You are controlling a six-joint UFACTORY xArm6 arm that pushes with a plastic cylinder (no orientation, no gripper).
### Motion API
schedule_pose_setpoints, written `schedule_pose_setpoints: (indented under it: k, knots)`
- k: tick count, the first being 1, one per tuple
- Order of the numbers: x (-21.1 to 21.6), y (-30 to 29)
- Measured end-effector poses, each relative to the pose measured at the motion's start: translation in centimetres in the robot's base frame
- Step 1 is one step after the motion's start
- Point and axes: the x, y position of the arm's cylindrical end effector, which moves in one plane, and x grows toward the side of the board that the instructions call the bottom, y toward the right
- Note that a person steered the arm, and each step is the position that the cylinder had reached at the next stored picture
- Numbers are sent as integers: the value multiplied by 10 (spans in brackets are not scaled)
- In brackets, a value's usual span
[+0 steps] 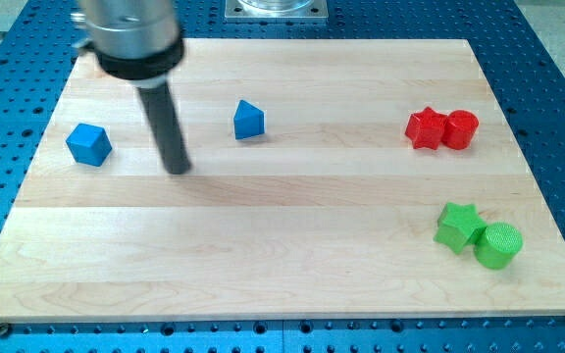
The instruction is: Place the triangle into the cube
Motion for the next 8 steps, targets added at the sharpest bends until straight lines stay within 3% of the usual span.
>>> schedule_pose_setpoints:
  k: [2, 4, 8]
  knots:
    - [-13, 119]
    - [-62, 132]
    - [-70, 94]
